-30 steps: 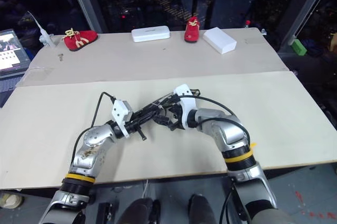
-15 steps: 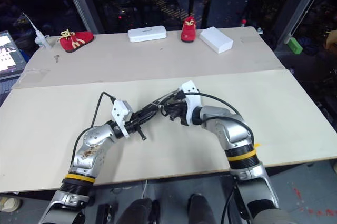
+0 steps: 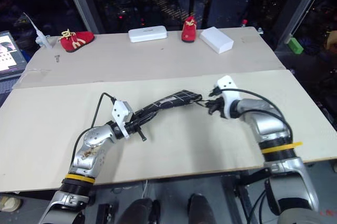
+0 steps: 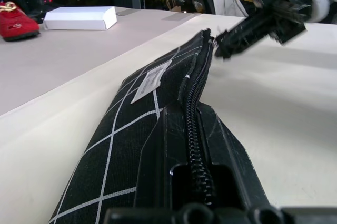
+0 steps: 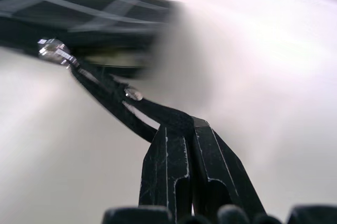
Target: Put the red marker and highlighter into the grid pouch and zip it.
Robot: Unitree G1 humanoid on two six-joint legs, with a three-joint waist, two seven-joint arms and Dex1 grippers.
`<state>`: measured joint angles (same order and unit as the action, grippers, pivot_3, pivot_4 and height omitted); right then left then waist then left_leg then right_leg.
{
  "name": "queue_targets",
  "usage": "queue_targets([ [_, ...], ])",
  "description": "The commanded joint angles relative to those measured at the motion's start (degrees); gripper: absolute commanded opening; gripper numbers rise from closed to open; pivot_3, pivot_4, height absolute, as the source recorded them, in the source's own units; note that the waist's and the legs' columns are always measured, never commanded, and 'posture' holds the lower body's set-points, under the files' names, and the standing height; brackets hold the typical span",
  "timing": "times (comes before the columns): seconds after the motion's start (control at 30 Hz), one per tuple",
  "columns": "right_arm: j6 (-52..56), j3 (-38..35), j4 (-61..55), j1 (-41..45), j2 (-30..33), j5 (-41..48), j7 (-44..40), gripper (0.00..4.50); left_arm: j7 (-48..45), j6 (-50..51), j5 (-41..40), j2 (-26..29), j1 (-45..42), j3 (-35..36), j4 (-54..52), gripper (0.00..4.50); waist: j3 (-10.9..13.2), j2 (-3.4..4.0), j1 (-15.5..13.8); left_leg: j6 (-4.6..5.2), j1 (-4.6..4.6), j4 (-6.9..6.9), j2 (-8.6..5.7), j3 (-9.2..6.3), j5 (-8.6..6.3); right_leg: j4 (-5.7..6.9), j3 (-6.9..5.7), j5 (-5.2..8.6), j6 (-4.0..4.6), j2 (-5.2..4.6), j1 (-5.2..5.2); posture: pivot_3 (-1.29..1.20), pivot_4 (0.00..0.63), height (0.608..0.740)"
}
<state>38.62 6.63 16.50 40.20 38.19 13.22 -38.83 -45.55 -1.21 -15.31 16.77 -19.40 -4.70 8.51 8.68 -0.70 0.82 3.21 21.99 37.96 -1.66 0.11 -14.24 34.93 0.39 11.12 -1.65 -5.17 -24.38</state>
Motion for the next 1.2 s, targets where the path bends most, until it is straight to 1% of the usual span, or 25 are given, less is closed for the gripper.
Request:
queue_targets([
  [0.03,-4.0,-2.4,3.2,2.8,1.4,-2.1,-0.2,0.08,0.5,-0.9,0.0,0.1,-0.1,0.7,-1.6,0.00,0.0,0.00,0.1,0.00,0.00,0.00,0.02,0.01,0.00,-0.01,0.01,0.00,0.00,0.02,0.00,0.00,0.150,0.740],
  [0.17,-3.7,-2.6,4.0,3.1,0.6,-2.0,-0.6,0.08,0.5,-1.0,0.0,0.2,-0.2,0.7,-1.4,0.00,0.0,0.00,-0.1,0.00,0.00,0.00,0.04,0.02,0.00,0.01,0.02,0.00,0.00,0.02,0.00,0.00,0.150,0.740],
  [0.23,-0.9,-2.3,-0.4,0.7,-0.3,1.1,-3.9,0.68,0.4,-1.1,0.0,0.1,-0.3,0.6,-1.3,0.00,0.0,0.00,-0.2,0.00,0.03,0.00,0.03,0.03,0.00,-0.01,0.03,0.00,0.00,-0.01,0.00,0.00,0.150,0.740],
  [0.27,1.0,-2.5,-2.6,-0.2,-0.9,2.7,-4.8,0.86,0.4,-1.1,0.0,0.1,-0.3,0.6,-1.2,0.00,0.0,0.00,-0.2,0.00,0.03,0.00,0.03,0.03,0.00,-0.02,0.03,0.00,0.00,-0.02,0.02,0.00,0.150,0.740],
  [0.3,2.0,-2.3,-4.1,-0.9,-1.0,3.3,-5.8,1.25,0.3,-1.2,0.0,0.1,-0.4,0.5,-1.1,0.00,0.0,0.00,-0.2,0.01,0.04,0.00,0.03,0.01,-0.01,-0.03,0.01,0.00,0.00,-0.02,0.02,0.00,0.150,0.740],
  [0.33,2.6,-2.3,-5.1,-1.3,-0.9,3.4,-6.2,1.54,0.4,-1.2,0.0,0.0,-0.4,0.5,-1.1,0.00,0.0,0.00,-0.2,0.02,0.04,0.00,0.05,0.00,-0.01,-0.03,0.00,0.00,0.00,0.00,0.02,0.00,0.150,0.740],
  [0.37,3.4,-2.8,-5.7,-1.8,-0.7,4.0,-6.7,1.99,0.2,-1.3,0.1,0.0,-0.5,0.4,-0.9,0.00,0.0,0.00,-0.1,0.03,0.04,0.00,0.06,0.00,-0.02,-0.02,0.03,0.00,0.00,-0.02,0.01,0.00,0.150,0.740],
  [0.4,4.4,-3.5,-6.2,-2.2,-0.4,4.5,-7.2,2.20,0.1,-1.4,0.1,0.0,-0.5,0.3,-0.8,0.00,0.0,0.00,-0.2,0.03,0.04,0.00,0.06,0.00,-0.02,-0.02,0.03,0.00,0.00,-0.02,0.01,0.00,0.150,0.740],
  [0.43,5.5,-4.4,-6.3,-2.3,0.0,5.2,-7.7,2.64,-0.1,-1.6,0.2,0.0,-0.6,0.2,-0.7,0.00,0.0,0.00,-0.2,0.03,0.05,0.00,0.05,0.00,-0.02,-0.02,0.02,0.00,0.00,-0.03,0.00,0.00,0.150,0.740],
  [0.5,7.2,-6.1,-6.3,-2.4,1.1,7.0,-9.3,3.24,-0.6,-2.0,0.4,0.1,-0.7,-0.2,-0.3,0.00,0.0,0.00,-0.3,0.02,0.03,0.00,0.04,0.00,-0.01,-0.02,0.02,-0.01,0.00,-0.07,0.01,0.00,0.150,0.740],
  [0.57,7.8,-7.4,-5.9,-2.2,1.9,7.6,-9.7,4.02,-1.0,-2.5,0.8,0.2,-0.8,-0.4,0.0,0.00,0.0,0.00,-0.4,0.02,0.03,0.00,0.02,0.01,-0.01,-0.03,0.03,-0.01,-0.01,-0.09,0.01,0.00,0.150,0.740],
  [0.6,8.5,-9.6,-5.4,-1.6,2.6,9.1,-10.2,4.28,-1.4,-3.2,1.3,0.5,-0.9,-0.8,0.6,0.00,0.0,0.00,-0.6,0.02,0.03,0.00,0.02,0.00,-0.01,-0.04,0.02,-0.01,-0.01,-0.08,0.02,0.00,0.150,0.740],
  [0.7,10.6,-15.4,-7.3,-2.2,5.4,14.5,-14.5,4.28,-2.7,-6.0,3.2,1.1,-1.5,-1.9,2.7,0.00,0.0,0.01,-0.9,0.02,0.04,0.00,0.02,0.01,-0.01,-0.05,0.02,-0.01,-0.01,-0.07,0.00,0.00,0.150,0.740],
  [0.77,9.9,-19.2,-13.2,-7.4,8.7,18.9,-20.4,4.28,-4.4,-9.7,5.2,1.7,-2.5,-3.1,5.5,0.00,0.0,0.01,-1.2,0.03,0.05,0.00,0.03,0.00,-0.02,-0.06,0.01,-0.01,-0.01,-0.05,0.00,0.00,0.150,0.740],
  [0.83,8.6,-21.1,-17.1,-12.0,10.8,20.7,-23.7,4.28,-5.9,-13.1,6.5,2.0,-3.8,-4.1,8.1,0.00,0.0,0.00,-1.7,0.05,0.06,0.00,0.05,-0.04,-0.03,-0.10,-0.05,-0.01,-0.01,-0.02,0.03,0.00,0.150,0.740],
  [0.97,8.3,-21.4,-19.5,-17.0,11.7,20.9,-23.1,4.28,-9.6,-21.2,7.7,2.1,-7.3,-5.3,14.9,0.00,0.0,0.00,-1.4,0.06,0.03,0.00,0.07,-0.01,-0.04,-0.16,-0.07,-0.01,-0.02,-0.07,0.12,0.00,0.150,0.740],
  [1.1,7.2,-20.2,-20.0,-19.1,10.9,19.2,-20.8,4.28,-15.2,-30.2,8.6,3.3,-10.8,-6.7,22.8,0.00,0.0,-0.01,-1.3,0.06,-0.03,0.10,0.07,0.14,-0.03,-0.14,0.07,-0.03,-0.06,-0.11,0.13,0.00,0.150,0.740],
  [1.2,7.2,-20.2,-20.6,-19.5,10.6,20.0,-20.2,4.28,-19.2,-33.5,6.4,3.4,-11.9,-6.2,25.0,0.00,0.0,-0.01,-1.2,0.06,-0.03,0.10,0.09,0.17,-0.04,-0.10,0.08,-0.03,-0.06,-0.04,0.09,0.00,0.150,0.740],
])
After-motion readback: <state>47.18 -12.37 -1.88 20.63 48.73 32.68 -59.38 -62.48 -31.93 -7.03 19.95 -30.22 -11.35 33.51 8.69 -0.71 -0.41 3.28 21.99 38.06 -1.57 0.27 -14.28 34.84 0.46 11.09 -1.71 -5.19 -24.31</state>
